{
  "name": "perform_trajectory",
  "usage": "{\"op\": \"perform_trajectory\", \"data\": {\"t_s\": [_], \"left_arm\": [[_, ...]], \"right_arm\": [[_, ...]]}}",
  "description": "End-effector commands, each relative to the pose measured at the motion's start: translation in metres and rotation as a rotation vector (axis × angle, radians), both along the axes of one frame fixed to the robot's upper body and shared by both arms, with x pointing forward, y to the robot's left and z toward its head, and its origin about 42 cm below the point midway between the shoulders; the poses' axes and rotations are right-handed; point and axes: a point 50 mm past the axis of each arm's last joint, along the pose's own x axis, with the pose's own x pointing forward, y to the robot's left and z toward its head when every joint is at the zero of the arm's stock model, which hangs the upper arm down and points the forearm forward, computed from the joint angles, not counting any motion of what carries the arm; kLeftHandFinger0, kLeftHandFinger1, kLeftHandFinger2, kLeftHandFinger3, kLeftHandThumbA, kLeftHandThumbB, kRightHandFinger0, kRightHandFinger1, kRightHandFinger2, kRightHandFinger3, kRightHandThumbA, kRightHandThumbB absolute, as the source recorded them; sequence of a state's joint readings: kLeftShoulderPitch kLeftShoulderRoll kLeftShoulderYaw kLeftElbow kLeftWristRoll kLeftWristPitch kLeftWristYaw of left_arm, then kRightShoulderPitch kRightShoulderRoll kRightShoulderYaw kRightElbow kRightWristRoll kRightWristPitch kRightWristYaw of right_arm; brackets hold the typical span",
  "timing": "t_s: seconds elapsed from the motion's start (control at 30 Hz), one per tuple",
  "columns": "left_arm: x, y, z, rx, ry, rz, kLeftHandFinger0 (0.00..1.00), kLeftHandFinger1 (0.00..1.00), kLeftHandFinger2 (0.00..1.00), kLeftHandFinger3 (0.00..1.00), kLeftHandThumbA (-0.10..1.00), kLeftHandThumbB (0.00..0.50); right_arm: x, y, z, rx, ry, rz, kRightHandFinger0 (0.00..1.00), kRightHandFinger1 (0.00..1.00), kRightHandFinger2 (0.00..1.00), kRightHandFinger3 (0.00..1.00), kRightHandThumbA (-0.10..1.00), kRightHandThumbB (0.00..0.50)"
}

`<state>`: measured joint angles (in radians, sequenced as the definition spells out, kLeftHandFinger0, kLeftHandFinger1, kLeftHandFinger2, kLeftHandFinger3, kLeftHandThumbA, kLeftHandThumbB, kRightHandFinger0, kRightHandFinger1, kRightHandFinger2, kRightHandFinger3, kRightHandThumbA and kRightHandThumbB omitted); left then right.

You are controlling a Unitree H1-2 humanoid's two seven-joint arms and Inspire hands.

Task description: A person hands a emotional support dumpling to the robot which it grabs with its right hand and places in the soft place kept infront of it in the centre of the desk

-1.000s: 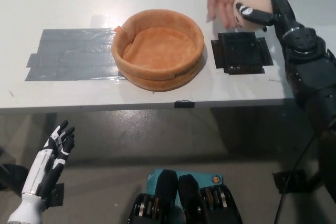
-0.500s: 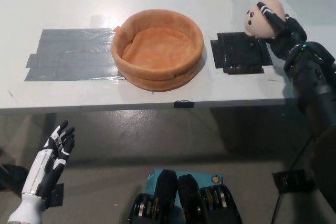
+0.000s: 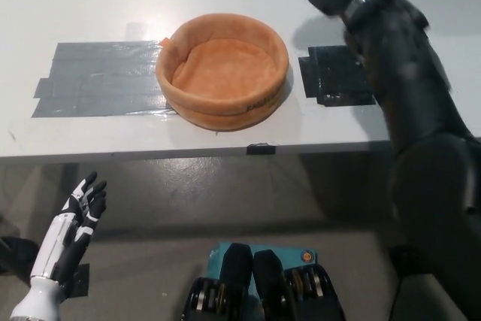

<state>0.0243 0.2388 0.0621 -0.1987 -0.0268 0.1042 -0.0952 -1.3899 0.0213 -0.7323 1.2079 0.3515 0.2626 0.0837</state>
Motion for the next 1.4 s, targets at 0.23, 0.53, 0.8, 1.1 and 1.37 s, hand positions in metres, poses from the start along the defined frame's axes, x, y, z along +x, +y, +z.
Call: {"op": "perform_trajectory", "data": {"t_s": [0.23, 0.53, 0.8, 1.1, 1.37], "left_arm": [[0.003, 0.003, 0.018, 0.024, -0.06, -0.032, 1.0, 1.0, 1.0, 1.0, 0.84, 0.015], [0.006, 0.002, 0.02, 0.04, -0.066, -0.035, 1.0, 1.0, 1.0, 1.0, 0.85, 0.006], [0.013, -0.001, 0.025, 0.033, -0.072, -0.046, 1.0, 1.0, 1.0, 1.0, 0.83, 0.001], [0.015, -0.002, 0.026, 0.04, -0.076, -0.044, 1.0, 1.0, 1.0, 1.0, 0.83, 0.021], [0.016, -0.002, 0.025, 0.035, -0.074, -0.04, 1.0, 1.0, 1.0, 1.0, 0.83, 0.023]], "right_arm": [[-0.014, 0.068, 0.034, -0.752, -0.396, -0.04, 0.02, 0.45, 0.89, 0.34, -0.1, 0.134], [-0.024, 0.09, -0.01, -1.394, -0.612, -0.088, 0.0, 0.51, 0.89, 0.76, -0.1, 0.166], [-0.02, 0.079, -0.025, -1.571, -0.623, 0.234, 1.0, 1.0, 1.0, 1.0, 0.66, 0.451], [-0.019, 0.07, -0.028, -1.594, -0.645, 0.286, 1.0, 1.0, 1.0, 1.0, 0.9, 0.5], [-0.015, 0.066, -0.005, -1.564, -0.693, 0.209, 1.0, 1.0, 1.0, 1.0, 1.0, 0.5]]}}
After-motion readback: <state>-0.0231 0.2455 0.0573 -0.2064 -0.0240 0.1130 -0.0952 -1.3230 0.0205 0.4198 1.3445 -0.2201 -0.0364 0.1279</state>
